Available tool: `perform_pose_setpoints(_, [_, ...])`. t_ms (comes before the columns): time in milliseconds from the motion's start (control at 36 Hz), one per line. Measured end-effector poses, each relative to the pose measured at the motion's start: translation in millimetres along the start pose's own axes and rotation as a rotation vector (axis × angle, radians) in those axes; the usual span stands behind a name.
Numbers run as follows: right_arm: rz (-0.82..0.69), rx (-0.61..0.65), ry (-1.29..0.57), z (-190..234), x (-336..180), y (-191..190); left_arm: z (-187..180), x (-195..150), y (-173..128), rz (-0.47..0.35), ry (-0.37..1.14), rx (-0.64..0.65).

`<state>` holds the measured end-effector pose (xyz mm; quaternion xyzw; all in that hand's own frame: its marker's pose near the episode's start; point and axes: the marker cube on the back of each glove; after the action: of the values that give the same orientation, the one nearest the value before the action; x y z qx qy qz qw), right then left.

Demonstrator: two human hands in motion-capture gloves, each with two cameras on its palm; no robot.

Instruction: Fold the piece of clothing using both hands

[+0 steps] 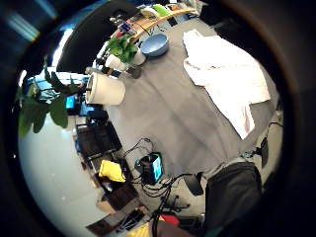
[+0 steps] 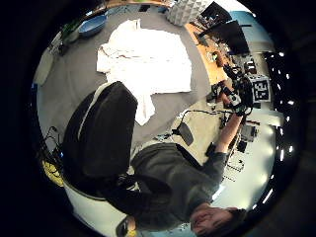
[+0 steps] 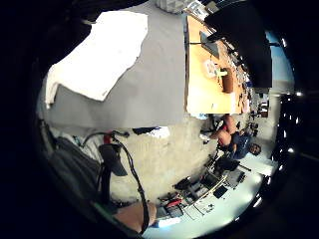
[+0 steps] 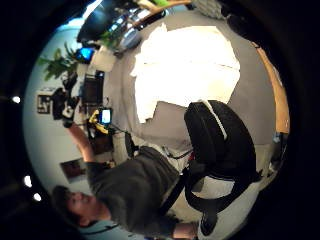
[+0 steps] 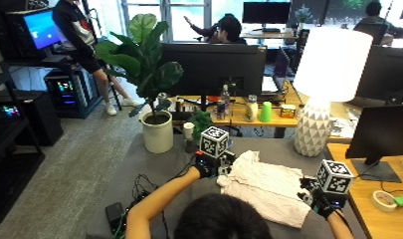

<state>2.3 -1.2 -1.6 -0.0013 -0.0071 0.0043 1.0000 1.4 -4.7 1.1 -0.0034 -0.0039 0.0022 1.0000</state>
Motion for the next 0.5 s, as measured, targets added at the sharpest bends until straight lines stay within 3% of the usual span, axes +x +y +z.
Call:
perform_pose_setpoints(305, [-0.006, 0.071, -0.046, -9, 6, -3, 8, 1, -14, -0.025, -0.023, -0.009])
perform_pose_setpoints(500, [-0.012, 0.021, -0.041, -2, -1, -12, 13, -1, -12, -0.016, -0.003, -0.020])
